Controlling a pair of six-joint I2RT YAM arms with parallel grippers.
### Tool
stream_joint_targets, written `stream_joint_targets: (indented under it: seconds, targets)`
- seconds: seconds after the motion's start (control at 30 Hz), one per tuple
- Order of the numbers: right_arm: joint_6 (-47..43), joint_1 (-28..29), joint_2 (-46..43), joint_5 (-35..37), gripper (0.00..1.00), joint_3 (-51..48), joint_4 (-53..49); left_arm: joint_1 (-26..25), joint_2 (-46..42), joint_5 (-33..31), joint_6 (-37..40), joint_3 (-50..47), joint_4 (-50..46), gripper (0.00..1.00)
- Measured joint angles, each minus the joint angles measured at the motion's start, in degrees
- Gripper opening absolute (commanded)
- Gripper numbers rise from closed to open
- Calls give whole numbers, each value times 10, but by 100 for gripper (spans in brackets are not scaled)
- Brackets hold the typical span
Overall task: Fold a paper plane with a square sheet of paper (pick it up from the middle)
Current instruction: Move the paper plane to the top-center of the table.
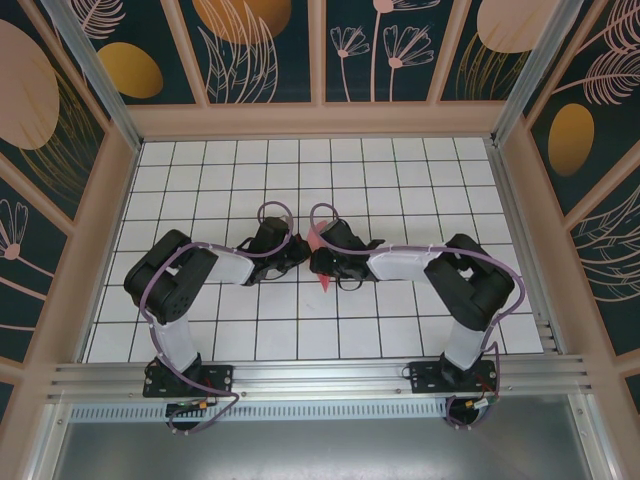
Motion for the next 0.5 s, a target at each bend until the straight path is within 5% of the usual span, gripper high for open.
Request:
stream_joint_targets:
  seconds: [0.27,0.4,0.5]
  targets:
    - [0,2,0,26,20,15,-20,0,0,0,0,0,-1,2]
    - [3,2,0,37,2,18,-26,1,0,1,3,0,-2,16]
    - [7,2,0,54,1,19,-35,4,-11,5,11,3,-12,30]
